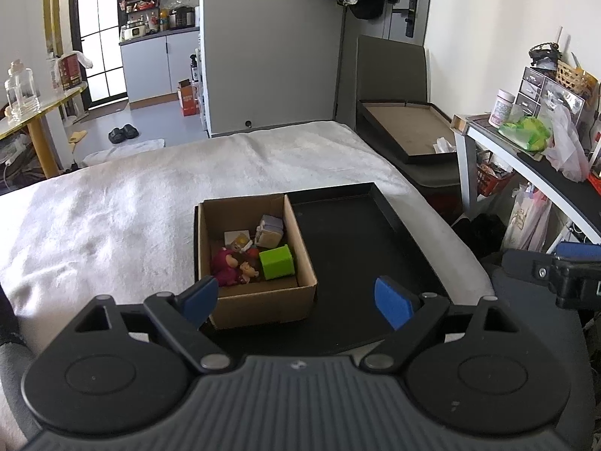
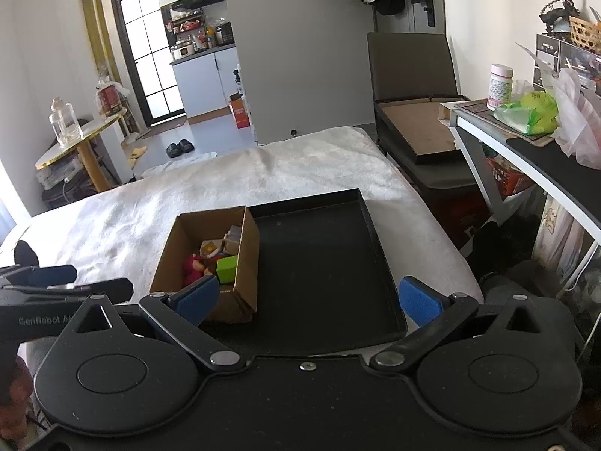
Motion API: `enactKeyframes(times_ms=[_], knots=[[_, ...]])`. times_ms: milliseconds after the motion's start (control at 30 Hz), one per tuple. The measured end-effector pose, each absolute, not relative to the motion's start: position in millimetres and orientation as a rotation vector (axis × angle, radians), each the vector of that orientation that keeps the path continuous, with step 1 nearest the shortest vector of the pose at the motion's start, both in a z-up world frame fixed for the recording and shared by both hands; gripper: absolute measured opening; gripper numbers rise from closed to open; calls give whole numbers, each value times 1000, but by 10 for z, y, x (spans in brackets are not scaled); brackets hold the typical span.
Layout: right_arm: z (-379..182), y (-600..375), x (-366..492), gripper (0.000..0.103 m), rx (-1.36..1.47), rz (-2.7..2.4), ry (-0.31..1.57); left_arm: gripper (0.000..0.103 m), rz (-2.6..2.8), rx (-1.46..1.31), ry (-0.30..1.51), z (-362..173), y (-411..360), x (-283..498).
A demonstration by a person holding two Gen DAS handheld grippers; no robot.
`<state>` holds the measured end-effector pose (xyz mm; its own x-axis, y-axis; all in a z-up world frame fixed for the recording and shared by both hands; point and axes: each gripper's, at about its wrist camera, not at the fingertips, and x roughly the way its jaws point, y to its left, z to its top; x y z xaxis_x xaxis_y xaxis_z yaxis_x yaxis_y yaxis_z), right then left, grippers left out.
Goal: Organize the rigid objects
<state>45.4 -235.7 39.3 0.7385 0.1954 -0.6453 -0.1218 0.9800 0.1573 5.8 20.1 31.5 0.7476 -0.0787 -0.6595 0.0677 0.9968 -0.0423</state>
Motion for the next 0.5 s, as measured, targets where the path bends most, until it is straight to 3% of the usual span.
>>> enactKeyframes(times_ms=[500], knots=[[427, -2253, 226, 103, 101, 179, 698, 90, -72, -20, 726, 285, 243, -106]])
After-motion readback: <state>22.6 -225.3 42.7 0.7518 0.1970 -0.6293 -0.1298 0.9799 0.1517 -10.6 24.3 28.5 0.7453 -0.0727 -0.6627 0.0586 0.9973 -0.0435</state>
